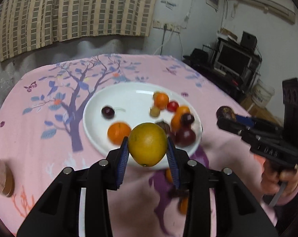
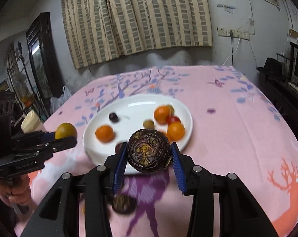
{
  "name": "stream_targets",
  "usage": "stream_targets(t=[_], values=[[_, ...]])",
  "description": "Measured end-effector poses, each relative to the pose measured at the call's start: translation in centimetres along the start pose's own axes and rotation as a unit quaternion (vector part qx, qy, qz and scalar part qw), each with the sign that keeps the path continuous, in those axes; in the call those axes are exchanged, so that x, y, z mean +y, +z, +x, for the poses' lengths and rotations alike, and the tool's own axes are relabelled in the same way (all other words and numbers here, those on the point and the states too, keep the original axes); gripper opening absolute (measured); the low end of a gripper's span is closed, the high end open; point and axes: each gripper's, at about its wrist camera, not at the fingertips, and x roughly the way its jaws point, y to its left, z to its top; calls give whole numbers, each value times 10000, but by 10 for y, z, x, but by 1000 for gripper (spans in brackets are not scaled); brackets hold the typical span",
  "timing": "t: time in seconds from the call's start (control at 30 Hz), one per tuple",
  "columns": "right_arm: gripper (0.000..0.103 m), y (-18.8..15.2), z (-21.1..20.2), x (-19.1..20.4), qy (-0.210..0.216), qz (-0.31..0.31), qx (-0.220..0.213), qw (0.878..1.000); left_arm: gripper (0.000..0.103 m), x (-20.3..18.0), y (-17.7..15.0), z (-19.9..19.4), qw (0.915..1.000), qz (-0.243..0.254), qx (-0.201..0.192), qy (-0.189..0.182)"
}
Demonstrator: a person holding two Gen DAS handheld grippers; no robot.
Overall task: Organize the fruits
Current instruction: 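Carry the mangosteen and yellow tomato onto the white plate and release both, then grasp a yellow-orange tomato with the right tool while the left tool grasps a brown date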
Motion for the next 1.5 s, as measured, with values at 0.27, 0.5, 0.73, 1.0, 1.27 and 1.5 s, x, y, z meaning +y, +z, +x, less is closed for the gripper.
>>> stream_targets(t=[0.27,0.5,0.73,1.0,1.27,1.5], values=[[44,31,73,6,-60,137,190,9997,37,8,32,60,9990,-132,127,409],[46,33,88,10,-56,79,249,9996,41,17,35,77,9972,-163,191,710],[56,28,52,5,111,208,29,9997,79,12,32,40,9949,-136,-262,960],[64,-7,2,16,221,-64,-87,9997,96,-10,7,-4,9915,211,-473,1192],[65,-57,-16,41,468,-582,623,9953,97,4,-48,-29,9899,67,-249,1397],[58,-88,-12,68,712,-1203,1363,9808,98,18,-58,-39,9877,-223,-201,1535]])
